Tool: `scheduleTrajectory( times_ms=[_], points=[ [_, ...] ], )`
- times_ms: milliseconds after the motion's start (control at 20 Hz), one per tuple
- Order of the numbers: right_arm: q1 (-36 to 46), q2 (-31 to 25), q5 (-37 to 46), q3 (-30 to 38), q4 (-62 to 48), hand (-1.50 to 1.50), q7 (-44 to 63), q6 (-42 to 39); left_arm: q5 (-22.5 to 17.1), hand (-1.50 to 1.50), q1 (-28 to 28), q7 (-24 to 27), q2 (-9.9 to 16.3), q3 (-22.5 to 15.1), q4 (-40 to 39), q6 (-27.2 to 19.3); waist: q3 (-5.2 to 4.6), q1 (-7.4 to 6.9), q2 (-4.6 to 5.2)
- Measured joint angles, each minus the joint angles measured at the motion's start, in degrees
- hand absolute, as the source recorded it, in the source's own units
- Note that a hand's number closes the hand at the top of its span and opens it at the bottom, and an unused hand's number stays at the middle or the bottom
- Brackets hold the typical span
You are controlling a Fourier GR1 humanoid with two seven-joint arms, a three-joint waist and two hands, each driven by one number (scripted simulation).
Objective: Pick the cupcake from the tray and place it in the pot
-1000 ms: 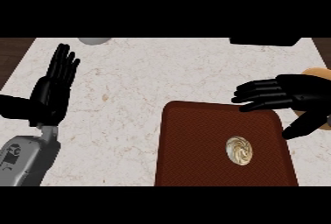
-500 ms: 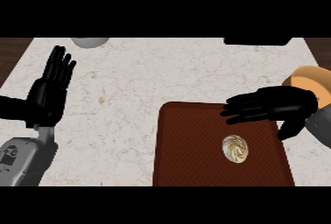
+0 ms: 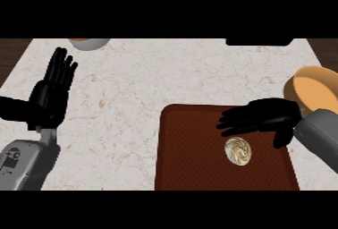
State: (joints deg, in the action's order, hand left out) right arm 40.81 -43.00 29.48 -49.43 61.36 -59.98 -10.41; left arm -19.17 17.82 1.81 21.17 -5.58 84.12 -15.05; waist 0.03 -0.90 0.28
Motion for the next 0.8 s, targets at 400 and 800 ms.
scheduleTrajectory(
  times_ms=[400,800],
  points=[
    [-1.79,1.41,0.93,0.26,-0.87,-1.5,-1.39,2.54,1.71,0.0,-1.58,0.21,-1.48,-0.05,1.48,-0.43,-0.01,0.31,-0.14],
    [-3.16,7.06,7.16,2.25,-4.35,-1.5,0.09,4.05,1.89,0.0,-2.43,-1.03,-0.97,2.76,2.42,1.99,-0.02,0.47,-0.22]
  ],
)
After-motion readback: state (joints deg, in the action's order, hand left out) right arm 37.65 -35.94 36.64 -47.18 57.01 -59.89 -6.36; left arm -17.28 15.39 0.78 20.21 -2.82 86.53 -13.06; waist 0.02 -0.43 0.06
